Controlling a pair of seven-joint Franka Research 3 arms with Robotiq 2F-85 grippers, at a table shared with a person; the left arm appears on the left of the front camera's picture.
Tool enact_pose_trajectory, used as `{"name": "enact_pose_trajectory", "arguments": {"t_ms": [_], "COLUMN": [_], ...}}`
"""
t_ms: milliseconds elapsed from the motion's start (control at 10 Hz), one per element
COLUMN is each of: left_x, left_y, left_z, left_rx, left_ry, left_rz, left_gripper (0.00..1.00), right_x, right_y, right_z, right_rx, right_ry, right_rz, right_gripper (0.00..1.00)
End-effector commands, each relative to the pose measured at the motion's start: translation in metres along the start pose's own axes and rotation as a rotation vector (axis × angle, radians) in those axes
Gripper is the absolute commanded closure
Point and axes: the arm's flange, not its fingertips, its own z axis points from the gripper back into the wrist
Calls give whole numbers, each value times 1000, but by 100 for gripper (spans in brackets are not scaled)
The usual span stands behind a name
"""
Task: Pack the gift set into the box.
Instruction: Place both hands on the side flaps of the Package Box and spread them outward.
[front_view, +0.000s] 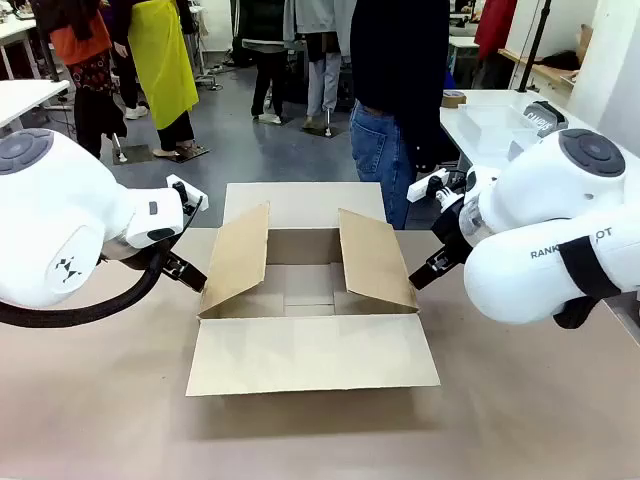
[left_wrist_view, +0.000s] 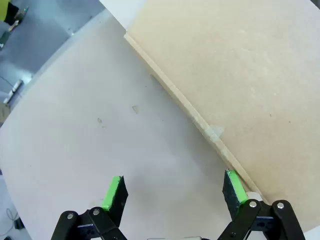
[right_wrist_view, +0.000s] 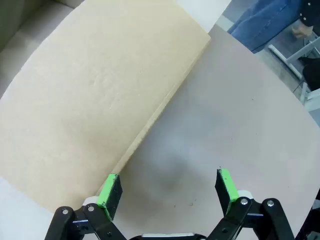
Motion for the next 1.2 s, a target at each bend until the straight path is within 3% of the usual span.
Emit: {"name": "enact_pose_trajectory", "arguments": {"t_ms": [0,1100], "left_x": [0,0], "left_y": [-1,-1], "left_z": [0,0], "left_rx": [0,0], "left_ry": [-2,-2], "left_rz": [-1,-1], "left_gripper": [0,0], "right_x": [0,0], "right_y": [0,0], "right_z": [0,0], "right_rx": [0,0], "right_ry": [0,0], "right_rz": [0,0], "right_gripper": [0,0]}}
